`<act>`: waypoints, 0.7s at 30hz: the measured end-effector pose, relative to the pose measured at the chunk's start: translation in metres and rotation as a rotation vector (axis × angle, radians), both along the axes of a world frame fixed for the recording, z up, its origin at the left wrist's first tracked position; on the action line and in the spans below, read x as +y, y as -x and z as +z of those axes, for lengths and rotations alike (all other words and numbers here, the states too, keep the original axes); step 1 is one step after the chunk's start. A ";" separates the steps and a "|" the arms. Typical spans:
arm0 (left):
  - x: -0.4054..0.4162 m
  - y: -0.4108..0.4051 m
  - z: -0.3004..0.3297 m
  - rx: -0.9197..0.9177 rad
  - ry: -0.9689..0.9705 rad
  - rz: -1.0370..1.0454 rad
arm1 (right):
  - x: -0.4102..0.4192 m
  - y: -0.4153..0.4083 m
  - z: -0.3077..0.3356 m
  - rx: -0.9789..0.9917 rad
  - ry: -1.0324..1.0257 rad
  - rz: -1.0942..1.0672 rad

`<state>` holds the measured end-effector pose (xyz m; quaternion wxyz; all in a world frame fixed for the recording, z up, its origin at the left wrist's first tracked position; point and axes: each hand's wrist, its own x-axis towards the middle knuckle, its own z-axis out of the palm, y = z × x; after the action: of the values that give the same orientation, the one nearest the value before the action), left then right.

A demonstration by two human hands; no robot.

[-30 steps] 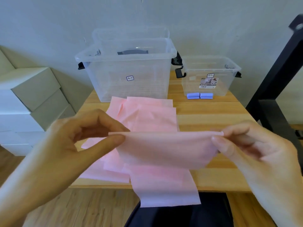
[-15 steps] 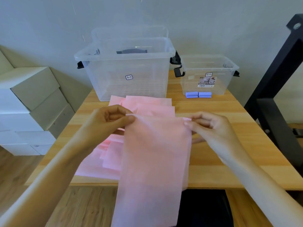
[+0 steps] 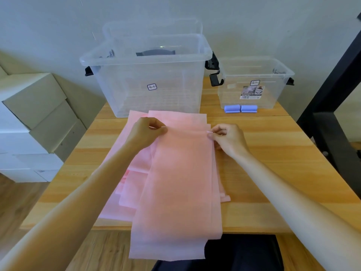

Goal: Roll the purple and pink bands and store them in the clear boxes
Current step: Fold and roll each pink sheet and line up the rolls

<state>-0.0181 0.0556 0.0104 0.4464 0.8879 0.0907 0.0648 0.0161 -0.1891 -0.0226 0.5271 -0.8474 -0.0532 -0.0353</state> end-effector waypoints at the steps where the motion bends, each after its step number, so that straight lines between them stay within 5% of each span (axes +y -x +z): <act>1: -0.001 -0.004 0.000 0.005 -0.023 0.010 | 0.001 -0.005 -0.001 -0.015 0.019 -0.008; 15: -0.008 -0.020 -0.008 -0.125 0.015 0.089 | 0.006 -0.040 -0.008 -0.043 0.097 0.005; 21: -0.016 0.039 0.013 -0.268 0.046 -0.063 | -0.010 -0.006 0.002 -0.194 -0.098 0.009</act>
<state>-0.0567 0.0393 0.0230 0.4765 0.8632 0.0040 0.1667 0.0220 -0.1990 -0.0206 0.5604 -0.8130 -0.1060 -0.1172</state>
